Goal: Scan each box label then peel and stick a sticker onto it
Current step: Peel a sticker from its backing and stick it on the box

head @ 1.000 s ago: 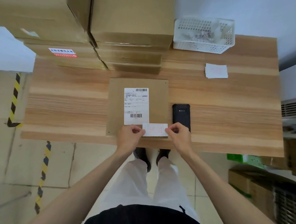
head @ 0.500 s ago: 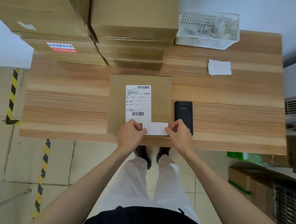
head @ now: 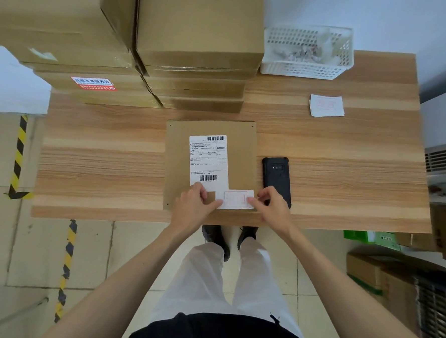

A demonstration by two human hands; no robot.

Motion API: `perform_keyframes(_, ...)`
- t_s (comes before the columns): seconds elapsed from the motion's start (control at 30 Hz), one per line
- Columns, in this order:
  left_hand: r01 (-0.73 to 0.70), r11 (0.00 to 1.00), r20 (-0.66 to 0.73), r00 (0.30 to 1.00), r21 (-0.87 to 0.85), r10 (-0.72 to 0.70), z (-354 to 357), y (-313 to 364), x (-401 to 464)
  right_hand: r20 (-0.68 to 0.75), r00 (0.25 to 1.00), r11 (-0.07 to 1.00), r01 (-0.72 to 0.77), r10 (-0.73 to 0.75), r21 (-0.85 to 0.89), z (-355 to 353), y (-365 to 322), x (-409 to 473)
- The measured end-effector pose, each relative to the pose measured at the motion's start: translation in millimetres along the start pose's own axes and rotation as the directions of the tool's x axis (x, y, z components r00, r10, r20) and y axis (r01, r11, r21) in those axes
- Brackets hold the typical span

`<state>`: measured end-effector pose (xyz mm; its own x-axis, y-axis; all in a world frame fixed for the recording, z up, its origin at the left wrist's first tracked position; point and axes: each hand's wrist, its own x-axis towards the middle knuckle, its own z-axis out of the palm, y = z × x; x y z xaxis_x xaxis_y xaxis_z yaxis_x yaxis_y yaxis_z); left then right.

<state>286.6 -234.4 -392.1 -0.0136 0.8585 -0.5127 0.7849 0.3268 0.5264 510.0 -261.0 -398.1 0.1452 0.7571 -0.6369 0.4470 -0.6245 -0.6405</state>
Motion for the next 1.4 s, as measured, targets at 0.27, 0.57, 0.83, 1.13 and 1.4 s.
perform_keyframes(0.27,-0.066,0.990,0.070,0.995,-0.125,0.075,-17,-30,2,0.040,0.996,0.996,0.075,-0.076,0.037,-9,14,-2)
perform_keyframes(0.57,0.177,0.857,-0.015,0.978,-0.484,-0.210,-49,-66,34,0.011,1.000,0.973,0.000,-0.002,0.231,11,-20,35)
perform_keyframes(0.83,0.096,0.780,0.052,0.995,-0.619,-0.082,-49,-47,31,-0.049,0.999,0.947,0.036,-0.022,0.319,12,-29,33)
perform_keyframes(1.13,-0.126,0.842,0.047,0.983,-0.524,0.177,-57,59,15,-0.324,0.946,0.889,0.171,-0.028,0.424,-83,-23,-30)
perform_keyframes(1.4,-0.413,0.811,0.093,0.867,-0.415,0.489,-53,231,-4,-0.628,0.778,0.875,0.316,-0.019,0.366,-217,-15,-115)
